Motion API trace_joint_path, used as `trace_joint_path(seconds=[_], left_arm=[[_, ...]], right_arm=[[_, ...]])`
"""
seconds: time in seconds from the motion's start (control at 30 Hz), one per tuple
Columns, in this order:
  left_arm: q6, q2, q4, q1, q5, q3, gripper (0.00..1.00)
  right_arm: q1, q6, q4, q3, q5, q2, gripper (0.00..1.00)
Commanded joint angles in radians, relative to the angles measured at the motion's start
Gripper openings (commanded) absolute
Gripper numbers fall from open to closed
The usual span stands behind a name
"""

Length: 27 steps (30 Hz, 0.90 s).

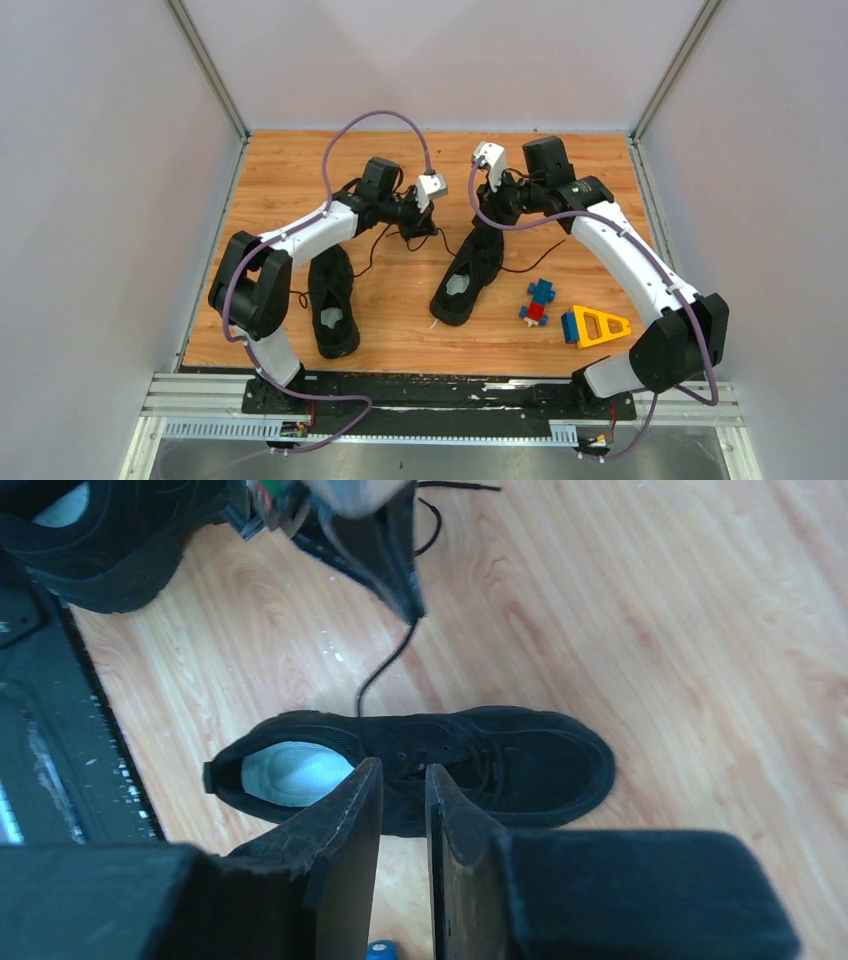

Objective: Tie the shoes
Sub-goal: Wrap the shoelace around the shoelace.

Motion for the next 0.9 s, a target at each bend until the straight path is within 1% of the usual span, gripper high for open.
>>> trace_joint_path(seconds=[0.0, 0.1, 0.23, 0.33, 0.5, 0.67, 0.87], left_arm=[[-0.252, -0.029, 0.133, -0.002, 0.101, 0.058, 0.00], [-0.343, -0.009, 0.181, -0.006, 0.131, 0.065, 0.00], [-0.417, 0.010, 0.258, -0.011, 0.171, 0.056, 0.00], [-0.446, 0.021, 0.300, -0.019, 0.190, 0.057, 0.00], [-0.460, 0.035, 0.309, -0.035, 0.208, 0.069, 0.00], [-0.458, 0.040, 0.305, -0.041, 0.212, 0.066, 0.00], [-0.460, 0.037, 0.303, -0.043, 0.216, 0.066, 0.00]], right_arm=[[-0.032, 0.119, 0.045, -0.020, -0.135, 0.032, 0.25], [-0.070, 0.177, 0.072, -0.043, -0.221, 0.058, 0.27], [-0.096, 0.228, 0.080, -0.030, -0.308, 0.110, 0.31], [-0.102, 0.260, 0.092, -0.024, -0.368, 0.138, 0.33], [-0.109, 0.313, 0.129, -0.025, -0.428, 0.172, 0.33], [-0.108, 0.336, 0.155, -0.015, -0.441, 0.197, 0.33], [-0.108, 0.339, 0.160, -0.007, -0.422, 0.217, 0.32]])
